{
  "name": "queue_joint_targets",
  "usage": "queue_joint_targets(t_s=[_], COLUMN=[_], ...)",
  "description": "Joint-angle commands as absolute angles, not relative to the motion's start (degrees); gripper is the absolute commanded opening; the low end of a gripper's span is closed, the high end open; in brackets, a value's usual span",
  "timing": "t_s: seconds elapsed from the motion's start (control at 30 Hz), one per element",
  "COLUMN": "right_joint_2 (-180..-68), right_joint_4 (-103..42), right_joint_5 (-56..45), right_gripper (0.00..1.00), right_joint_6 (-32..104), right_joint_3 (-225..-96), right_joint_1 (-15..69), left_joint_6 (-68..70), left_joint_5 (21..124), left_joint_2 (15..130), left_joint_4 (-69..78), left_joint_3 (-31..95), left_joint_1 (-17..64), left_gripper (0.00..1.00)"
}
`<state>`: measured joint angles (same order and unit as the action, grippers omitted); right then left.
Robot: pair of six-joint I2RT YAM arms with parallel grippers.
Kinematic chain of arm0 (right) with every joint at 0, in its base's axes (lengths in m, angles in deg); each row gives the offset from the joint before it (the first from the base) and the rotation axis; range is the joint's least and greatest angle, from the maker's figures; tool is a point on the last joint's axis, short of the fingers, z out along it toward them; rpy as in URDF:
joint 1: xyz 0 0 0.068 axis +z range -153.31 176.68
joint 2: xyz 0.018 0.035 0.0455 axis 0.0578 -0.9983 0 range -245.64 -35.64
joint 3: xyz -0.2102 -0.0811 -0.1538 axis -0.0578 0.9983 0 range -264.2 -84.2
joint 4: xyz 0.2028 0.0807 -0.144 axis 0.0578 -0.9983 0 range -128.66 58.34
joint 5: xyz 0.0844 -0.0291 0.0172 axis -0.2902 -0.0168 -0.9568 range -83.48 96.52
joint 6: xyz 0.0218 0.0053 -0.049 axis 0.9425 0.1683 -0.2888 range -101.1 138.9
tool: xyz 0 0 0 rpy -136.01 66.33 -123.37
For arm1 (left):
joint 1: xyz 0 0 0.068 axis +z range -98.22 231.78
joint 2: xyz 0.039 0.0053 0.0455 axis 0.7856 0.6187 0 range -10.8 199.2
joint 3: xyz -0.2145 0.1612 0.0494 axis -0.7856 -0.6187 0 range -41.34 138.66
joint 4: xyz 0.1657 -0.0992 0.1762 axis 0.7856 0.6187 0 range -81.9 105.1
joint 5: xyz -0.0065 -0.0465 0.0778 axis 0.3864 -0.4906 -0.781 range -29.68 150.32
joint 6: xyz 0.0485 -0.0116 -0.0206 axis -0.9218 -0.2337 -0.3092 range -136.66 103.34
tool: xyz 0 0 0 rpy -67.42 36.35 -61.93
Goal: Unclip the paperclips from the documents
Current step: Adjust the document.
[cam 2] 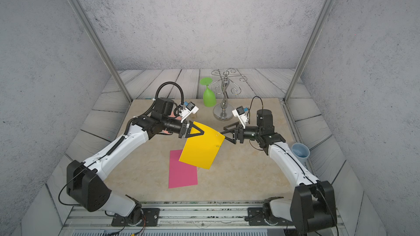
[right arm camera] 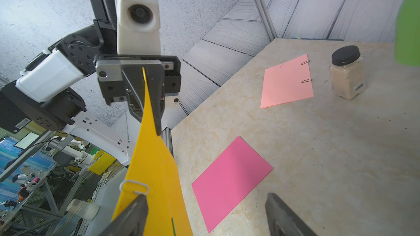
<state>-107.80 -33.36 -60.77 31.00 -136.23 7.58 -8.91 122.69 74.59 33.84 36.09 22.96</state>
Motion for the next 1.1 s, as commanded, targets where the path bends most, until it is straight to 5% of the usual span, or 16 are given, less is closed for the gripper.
queue_joint_targets(t_s=[0.0,1.07], right_joint_2=[-104.8,-106.9], right_joint_4=[-32.0,-25.5], right_joint_5=[-60.1,-64.1], right_gripper=[0.83,0.83], right_joint_6=[31.9,37.5], right_joint_3=[-136.7,-135.7], right_joint_1=[7.3,10.8], left_joint_6=[-10.5,-9.3], left_joint_5=[123.9,125.6], left_joint_2=[72.2,70.3], left_joint_4=[34.8,34.2], left_joint_3=[36.5,38.0], left_joint_1=[24.5,26.2], left_gripper=[0.00,0.00])
